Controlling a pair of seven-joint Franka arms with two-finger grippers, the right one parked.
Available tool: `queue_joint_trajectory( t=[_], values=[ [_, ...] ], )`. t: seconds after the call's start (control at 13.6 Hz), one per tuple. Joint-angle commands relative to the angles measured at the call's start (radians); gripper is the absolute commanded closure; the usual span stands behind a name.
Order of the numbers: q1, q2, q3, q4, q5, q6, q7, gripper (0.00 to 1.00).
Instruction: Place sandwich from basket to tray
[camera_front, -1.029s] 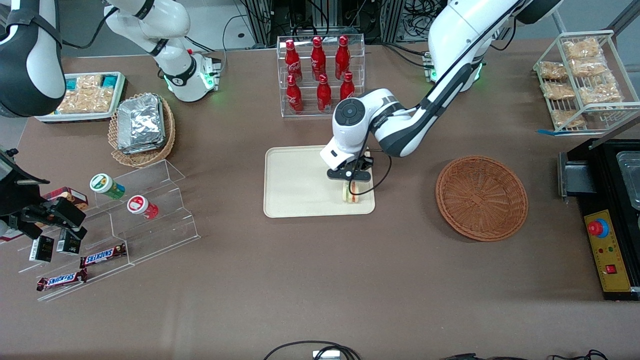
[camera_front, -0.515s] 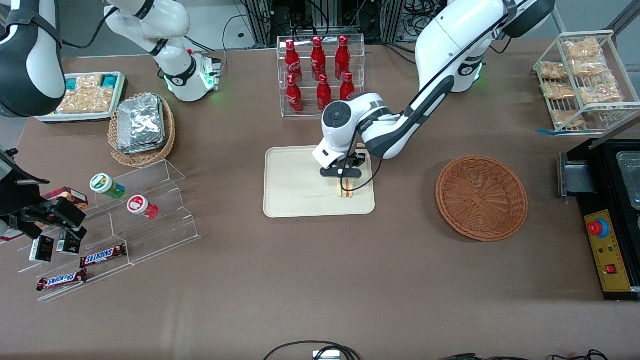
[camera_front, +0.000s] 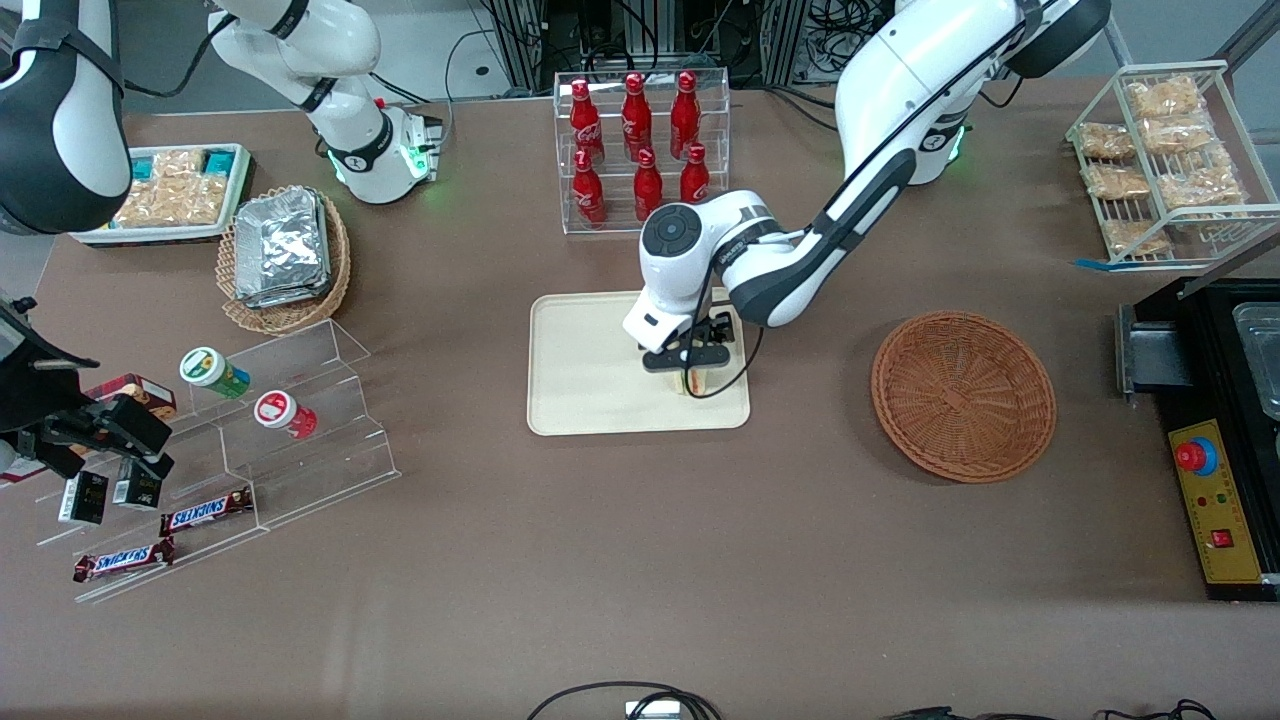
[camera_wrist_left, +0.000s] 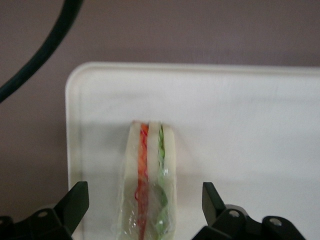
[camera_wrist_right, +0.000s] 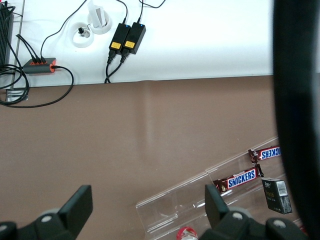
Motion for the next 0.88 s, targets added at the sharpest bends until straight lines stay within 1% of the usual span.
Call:
queue_joint_trajectory(
  t=[0.0, 0.22, 0.59, 0.74, 0.81],
  values=[
    [0.015, -0.011, -0.001, 0.14, -0.068, -0.156, -0.005, 0.0],
    [0.072, -0.028, -0.004, 0.214, -0.07, -0.237, -0.01, 0.0],
    [0.207, -0.109, -0.007, 0.221, -0.071, -0.316, 0.002, 0.0],
    [0.251, -0.135, -0.006, 0.238, -0.105, -0.336, 0.005, 0.0],
    [0.274, -0.141, -0.007, 0.249, -0.107, -0.379, 0.018, 0.0]
  ],
)
